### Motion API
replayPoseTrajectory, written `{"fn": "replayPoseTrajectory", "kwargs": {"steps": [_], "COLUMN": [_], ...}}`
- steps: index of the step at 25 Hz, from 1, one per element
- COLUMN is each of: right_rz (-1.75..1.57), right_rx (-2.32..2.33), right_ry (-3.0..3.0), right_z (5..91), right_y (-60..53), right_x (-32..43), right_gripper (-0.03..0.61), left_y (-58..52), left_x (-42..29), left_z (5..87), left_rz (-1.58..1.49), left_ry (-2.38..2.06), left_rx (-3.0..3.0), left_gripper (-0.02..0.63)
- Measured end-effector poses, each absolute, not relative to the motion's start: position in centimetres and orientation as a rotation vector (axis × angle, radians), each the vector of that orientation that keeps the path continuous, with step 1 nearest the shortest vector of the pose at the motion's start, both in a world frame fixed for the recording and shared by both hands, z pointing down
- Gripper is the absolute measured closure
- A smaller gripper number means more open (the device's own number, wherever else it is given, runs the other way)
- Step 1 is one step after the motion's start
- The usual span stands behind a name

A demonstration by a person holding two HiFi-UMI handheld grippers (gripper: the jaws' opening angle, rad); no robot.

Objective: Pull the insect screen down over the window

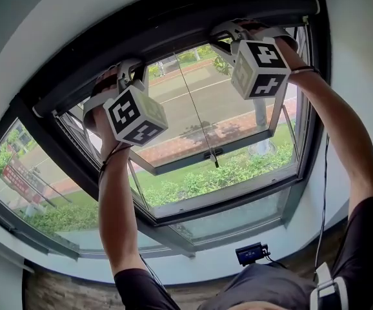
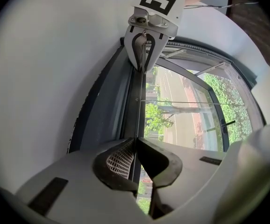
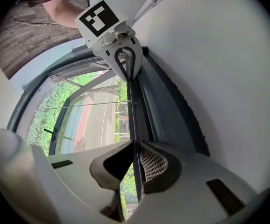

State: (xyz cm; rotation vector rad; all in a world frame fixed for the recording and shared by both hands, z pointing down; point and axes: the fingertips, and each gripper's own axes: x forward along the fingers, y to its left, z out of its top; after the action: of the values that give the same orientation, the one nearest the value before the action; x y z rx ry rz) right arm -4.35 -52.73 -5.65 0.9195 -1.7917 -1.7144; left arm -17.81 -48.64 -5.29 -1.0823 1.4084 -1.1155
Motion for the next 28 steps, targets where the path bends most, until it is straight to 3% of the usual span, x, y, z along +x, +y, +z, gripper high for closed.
{"fn": "replayPoseTrajectory", "kwargs": {"steps": [2,10,28], "right_rz": [-1.732,-1.675,-1.466], "right_rx": [0.923,0.819,0.600], "right_ry": [-1.742,-1.652,-1.715], "right_z": [-5.7,-3.4,11.1], "right_y": [-52.8,-52.9,-53.2], "right_x": [-4.3,-4.3,-3.9], "right_gripper": [0.549,0.555,0.555], "left_y": [-48.7,-48.5,-48.7], "left_x": [-17.8,-17.7,-17.1], "left_z": [-5.3,-3.2,11.5], "left_rz": [-1.118,-1.182,-1.304], "left_ry": [1.407,1.369,1.280], "left_rx": [-1.081,-1.151,-1.372], "left_gripper": [0.583,0.588,0.591]}}
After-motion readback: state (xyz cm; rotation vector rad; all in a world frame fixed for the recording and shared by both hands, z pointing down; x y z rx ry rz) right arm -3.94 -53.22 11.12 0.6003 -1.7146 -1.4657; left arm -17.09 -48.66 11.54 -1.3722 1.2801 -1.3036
